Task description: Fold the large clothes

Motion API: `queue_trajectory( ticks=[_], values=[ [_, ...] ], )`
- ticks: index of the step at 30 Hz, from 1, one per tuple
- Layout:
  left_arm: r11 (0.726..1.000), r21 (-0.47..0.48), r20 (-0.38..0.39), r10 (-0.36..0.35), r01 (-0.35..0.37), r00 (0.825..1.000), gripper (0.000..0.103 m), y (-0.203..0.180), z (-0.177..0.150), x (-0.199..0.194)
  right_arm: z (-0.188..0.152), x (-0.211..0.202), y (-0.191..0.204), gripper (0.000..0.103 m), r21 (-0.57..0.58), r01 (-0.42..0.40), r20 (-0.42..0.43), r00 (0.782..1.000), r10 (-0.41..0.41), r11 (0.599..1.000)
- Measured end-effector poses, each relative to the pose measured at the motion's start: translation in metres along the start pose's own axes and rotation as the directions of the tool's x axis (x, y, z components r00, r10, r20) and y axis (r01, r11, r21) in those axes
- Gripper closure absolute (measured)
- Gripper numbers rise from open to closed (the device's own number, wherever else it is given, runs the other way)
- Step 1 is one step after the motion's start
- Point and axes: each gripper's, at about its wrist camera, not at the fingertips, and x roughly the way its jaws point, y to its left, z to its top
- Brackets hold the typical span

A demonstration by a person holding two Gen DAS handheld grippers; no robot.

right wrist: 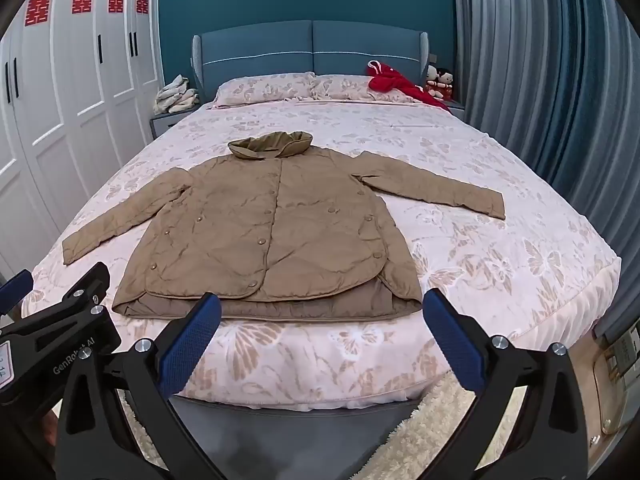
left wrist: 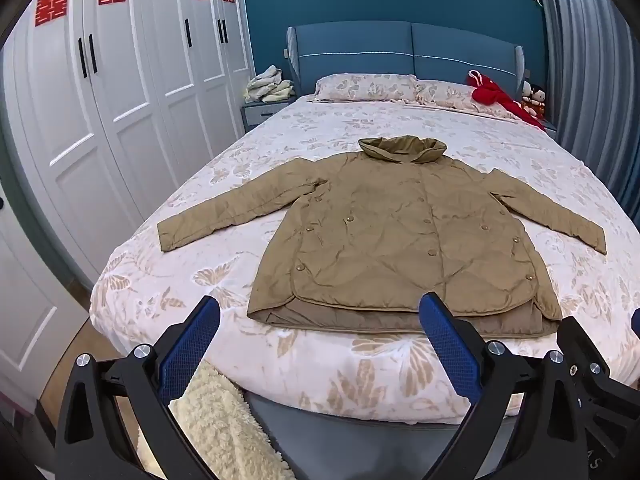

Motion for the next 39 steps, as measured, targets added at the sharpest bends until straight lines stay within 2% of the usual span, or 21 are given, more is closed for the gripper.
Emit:
queue_trajectory(
  ticks=[18, 28, 30, 38, 39],
  values=[
    [1.000, -0.019, -0.013, -0.013, 0.012, 1.000, 0.006, 0.001, -0.002, 0.002, -0.001, 0.003, 0.001, 0.005, -0.009, 0.005, -0.004, 1.000, -0.005, 1.000],
    [1.000, -0.020, -0.009, -0.009, 0.009, 1.000, 0.006, -0.006, -0.017, -0.006, -0.001, 0.003, 0.002, 0.005, -0.009, 0.005, -0.004, 1.000, -0.006, 1.000],
    [1.000, -0.022, -0.020, -0.016, 0.016, 1.000, 0.006, 0.001, -0.007, 0.004, -0.001, 0.003, 0.001, 0.005, -0.009, 0.006, -0.004, 1.000, -0.006, 1.000],
    [1.000, -0.019, -0.017, -0.015, 0.014, 1.000, 0.006, -0.002, -0.015, 0.004, -0.001, 0.003, 0.002, 0.005, -0.011, 0.007, -0.006, 1.000, -0.007, 1.000],
    [1.000, -0.025, -0.023, -0.019, 0.019, 1.000, 0.006, 0.002, -0.007, 0.004, -0.002, 0.003, 0.002, 0.005, -0.011, 0.008, -0.006, 1.000, -0.008, 1.000]
  ],
)
